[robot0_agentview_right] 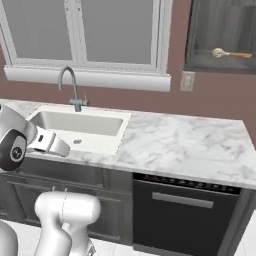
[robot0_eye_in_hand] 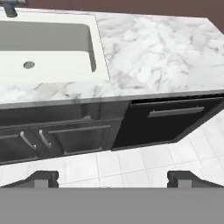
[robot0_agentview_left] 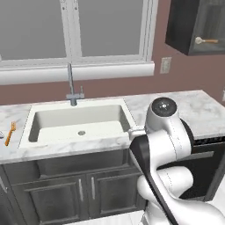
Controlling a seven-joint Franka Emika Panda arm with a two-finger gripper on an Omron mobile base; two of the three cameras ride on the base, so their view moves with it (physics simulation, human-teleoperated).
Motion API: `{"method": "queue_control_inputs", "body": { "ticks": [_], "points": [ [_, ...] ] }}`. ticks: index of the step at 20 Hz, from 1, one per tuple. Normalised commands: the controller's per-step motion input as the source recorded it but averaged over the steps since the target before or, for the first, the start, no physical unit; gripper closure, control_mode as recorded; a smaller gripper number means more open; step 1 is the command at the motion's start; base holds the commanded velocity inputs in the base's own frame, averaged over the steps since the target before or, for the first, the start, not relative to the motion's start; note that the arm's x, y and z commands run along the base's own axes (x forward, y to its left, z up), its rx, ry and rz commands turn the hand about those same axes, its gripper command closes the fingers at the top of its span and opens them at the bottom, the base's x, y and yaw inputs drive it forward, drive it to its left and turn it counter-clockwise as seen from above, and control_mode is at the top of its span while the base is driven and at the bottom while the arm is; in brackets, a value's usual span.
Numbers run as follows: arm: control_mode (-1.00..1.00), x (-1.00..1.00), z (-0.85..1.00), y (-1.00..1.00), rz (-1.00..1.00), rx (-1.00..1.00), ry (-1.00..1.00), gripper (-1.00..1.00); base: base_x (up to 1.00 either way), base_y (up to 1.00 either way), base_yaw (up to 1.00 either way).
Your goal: Organize the utensils by type. Pick up the wooden spoons from the counter and place them in the open cabinet. Then pick up the metallic utensils from the counter and place them in the open drawer.
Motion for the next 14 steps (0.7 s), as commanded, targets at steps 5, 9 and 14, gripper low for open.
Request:
{"method": "queue_control_inputs", "body": {
  "ticks": [5,9,14],
  "points": [
    [1.00,0.00,0.00,0.00,0.00,0.00,0.00,-1.00,0.15,1.00,0.00],
    [1.00,0.00,0.00,0.00,0.00,0.00,0.00,-1.00,0.17,1.00,0.00],
    [1.00,0.00,0.00,0.00,0.00,0.00,0.00,-1.00,0.33,1.00,-0.02]
  ]
}}
